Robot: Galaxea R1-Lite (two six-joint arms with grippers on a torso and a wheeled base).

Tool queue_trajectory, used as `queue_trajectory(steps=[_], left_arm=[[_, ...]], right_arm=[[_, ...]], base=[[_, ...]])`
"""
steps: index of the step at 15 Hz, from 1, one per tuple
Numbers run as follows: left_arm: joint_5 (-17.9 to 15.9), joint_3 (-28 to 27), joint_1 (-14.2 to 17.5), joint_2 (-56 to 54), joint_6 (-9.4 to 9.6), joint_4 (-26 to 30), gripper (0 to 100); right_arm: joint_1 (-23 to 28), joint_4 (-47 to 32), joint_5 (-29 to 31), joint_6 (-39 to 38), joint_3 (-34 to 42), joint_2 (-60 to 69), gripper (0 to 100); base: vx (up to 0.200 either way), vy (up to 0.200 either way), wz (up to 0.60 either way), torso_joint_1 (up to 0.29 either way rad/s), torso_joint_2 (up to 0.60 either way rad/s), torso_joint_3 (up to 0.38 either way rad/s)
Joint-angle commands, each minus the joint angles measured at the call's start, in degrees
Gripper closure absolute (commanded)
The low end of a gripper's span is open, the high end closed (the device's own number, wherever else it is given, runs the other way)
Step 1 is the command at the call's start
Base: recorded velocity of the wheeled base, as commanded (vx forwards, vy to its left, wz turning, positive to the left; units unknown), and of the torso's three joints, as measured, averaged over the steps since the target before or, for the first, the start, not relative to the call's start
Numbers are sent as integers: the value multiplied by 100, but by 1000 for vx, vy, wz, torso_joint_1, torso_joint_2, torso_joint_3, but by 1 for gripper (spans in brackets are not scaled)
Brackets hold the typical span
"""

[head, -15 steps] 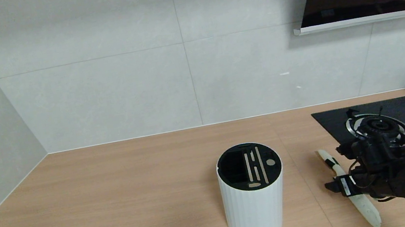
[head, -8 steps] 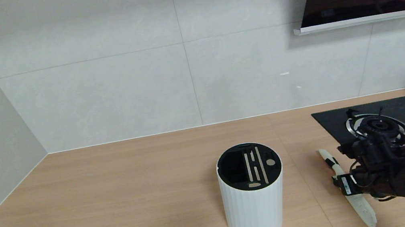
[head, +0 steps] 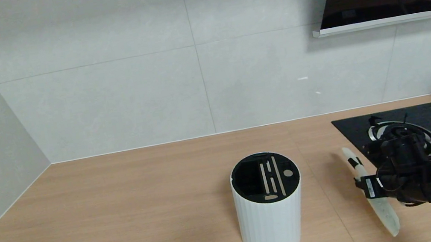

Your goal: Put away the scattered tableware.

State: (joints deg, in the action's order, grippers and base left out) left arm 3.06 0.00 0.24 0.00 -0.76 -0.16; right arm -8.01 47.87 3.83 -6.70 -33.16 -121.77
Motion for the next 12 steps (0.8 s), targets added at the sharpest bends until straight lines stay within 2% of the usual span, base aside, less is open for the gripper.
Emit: queue_trajectory(steps=[1, 3, 5, 9, 10, 12], left_arm=[[2, 0, 2, 9, -4, -2, 0], [2, 0, 2, 0, 5, -2, 0], [2, 0, 2, 0, -4, -2, 0], [28, -44, 2, 0, -12, -63, 0], [-113, -396, 2, 9, -30, -72, 0], [-1044, -1380, -183, 510, -30, 473, 0]], right_arm=[[-78, -85, -14, -103, 169, 1340, 100], [-245, -314, -14, -103, 213, 2061, 100], [-579, -894, -31, -103, 134, 2940, 100], [-1010, -1483, -58, -103, -340, 3757, 100], [-1159, -1483, -66, -103, -367, 3863, 100], [-1414, -1491, -66, -68, -587, 3968, 100]], base=[[0, 0, 0, 0, 0, 0], [0, 0, 0, 0, 0, 0], [0, 0, 0, 0, 0, 0], [0, 0, 0, 0, 0, 0], [0, 0, 0, 0, 0, 0], [0, 0, 0, 0, 0, 0]])
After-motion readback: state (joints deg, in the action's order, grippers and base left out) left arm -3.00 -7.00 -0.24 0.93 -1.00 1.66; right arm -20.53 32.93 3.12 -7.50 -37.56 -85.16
